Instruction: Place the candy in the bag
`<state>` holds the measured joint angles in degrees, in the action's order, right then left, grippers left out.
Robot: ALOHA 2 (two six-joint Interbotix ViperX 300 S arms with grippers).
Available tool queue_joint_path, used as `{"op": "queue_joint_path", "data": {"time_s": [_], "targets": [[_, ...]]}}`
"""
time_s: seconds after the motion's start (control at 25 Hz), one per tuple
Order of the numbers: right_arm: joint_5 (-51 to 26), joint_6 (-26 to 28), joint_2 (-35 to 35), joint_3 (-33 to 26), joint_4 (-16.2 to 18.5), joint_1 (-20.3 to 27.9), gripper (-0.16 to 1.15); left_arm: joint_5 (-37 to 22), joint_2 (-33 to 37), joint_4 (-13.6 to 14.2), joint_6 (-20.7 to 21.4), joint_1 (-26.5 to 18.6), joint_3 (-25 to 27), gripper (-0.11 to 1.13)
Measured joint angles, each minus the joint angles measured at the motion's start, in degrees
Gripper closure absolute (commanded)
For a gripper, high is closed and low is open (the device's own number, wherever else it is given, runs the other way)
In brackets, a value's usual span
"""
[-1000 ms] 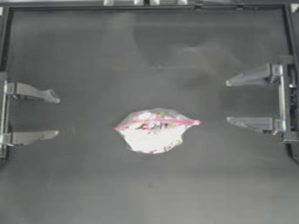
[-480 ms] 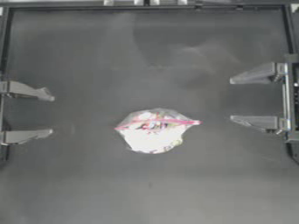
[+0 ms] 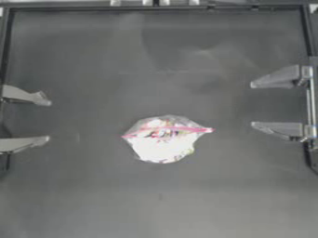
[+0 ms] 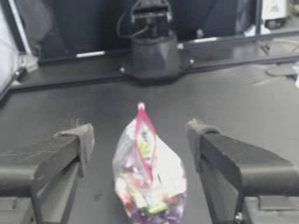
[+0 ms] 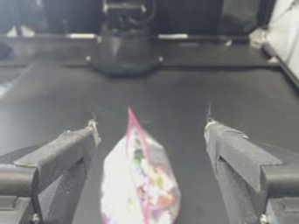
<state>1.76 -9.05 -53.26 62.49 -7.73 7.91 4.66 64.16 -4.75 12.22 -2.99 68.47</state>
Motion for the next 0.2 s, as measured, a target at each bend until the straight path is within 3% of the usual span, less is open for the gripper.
{"op": "queue_joint_path", "data": {"time_s": [0.2], "targets": [[0.1,0.0,-1.7,0.3,-0.5,-0.1,-0.03,0.0,1.4,0.1,0.0,-0.5,0.4,0.06]]}}
